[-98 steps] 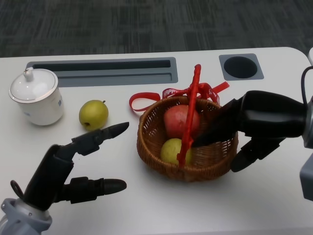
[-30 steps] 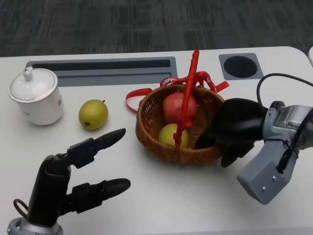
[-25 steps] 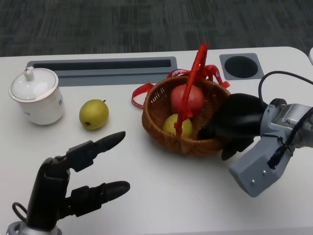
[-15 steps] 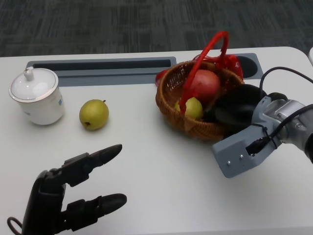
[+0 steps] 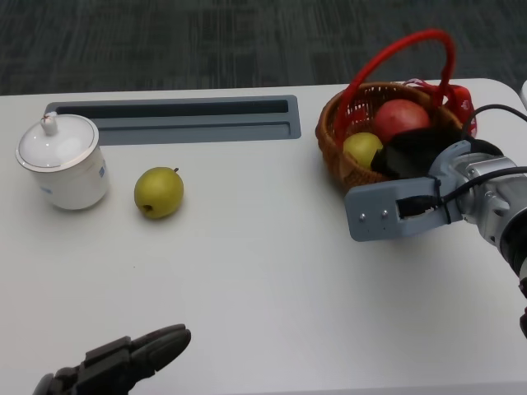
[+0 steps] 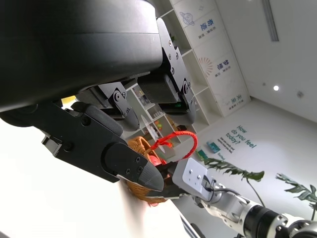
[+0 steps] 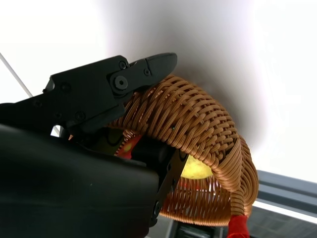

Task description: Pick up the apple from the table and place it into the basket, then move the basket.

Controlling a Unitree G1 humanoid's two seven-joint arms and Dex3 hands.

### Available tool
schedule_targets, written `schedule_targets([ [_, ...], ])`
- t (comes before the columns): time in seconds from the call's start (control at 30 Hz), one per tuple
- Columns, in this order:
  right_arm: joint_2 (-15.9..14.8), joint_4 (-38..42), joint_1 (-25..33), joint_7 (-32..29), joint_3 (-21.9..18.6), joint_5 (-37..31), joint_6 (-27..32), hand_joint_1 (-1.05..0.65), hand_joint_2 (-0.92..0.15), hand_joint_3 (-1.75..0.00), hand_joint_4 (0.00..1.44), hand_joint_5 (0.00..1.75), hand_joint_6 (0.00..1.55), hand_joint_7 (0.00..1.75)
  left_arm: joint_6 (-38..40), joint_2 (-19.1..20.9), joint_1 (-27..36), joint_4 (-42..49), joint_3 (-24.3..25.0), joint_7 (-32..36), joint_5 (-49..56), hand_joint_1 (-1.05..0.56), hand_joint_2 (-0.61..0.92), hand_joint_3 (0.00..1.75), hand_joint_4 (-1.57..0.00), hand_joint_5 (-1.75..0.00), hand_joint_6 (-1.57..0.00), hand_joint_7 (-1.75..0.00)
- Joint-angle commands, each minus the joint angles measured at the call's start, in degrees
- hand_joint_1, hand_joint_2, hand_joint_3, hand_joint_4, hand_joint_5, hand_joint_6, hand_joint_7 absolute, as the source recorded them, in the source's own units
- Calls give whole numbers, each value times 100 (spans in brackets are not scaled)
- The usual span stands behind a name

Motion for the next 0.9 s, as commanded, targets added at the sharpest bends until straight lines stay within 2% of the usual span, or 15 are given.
schedule_targets([
  [0.03,-212,-1,-258,-100,-206,131,177,-26,-92,-2,105,3,98,0,-24,-6,432,-369,132,26,67,-39,82,0,-90,-1,-82,-1],
  [0.17,-294,-1,-207,-130,-481,282,298,-26,-92,-3,102,1,92,0,5,14,834,-675,133,28,-9,-39,82,0,-90,-1,-83,0],
  [0.3,-354,-1,-143,-209,-628,320,386,-33,-89,-2,87,0,76,0,-47,153,1104,-761,56,-9,-187,-40,82,0,-91,-1,-83,0],
  [0.63,-255,-6,2,89,-982,547,410,-69,-76,0,56,0,51,0,-190,388,1215,-538,-144,-78,-422,-38,82,0,-91,0,-85,0],
  [0.77,-235,-4,17,186,-873,419,421,-90,-79,-1,34,0,39,0,-157,441,1115,-434,-249,-101,-477,-38,81,0,-91,0,-85,0],
  [0.9,-279,-17,-20,295,-814,398,329,-103,-84,-2,22,0,26,0,-134,489,909,-322,-352,-128,-535,-37,80,0,-92,0,-86,-1],
])
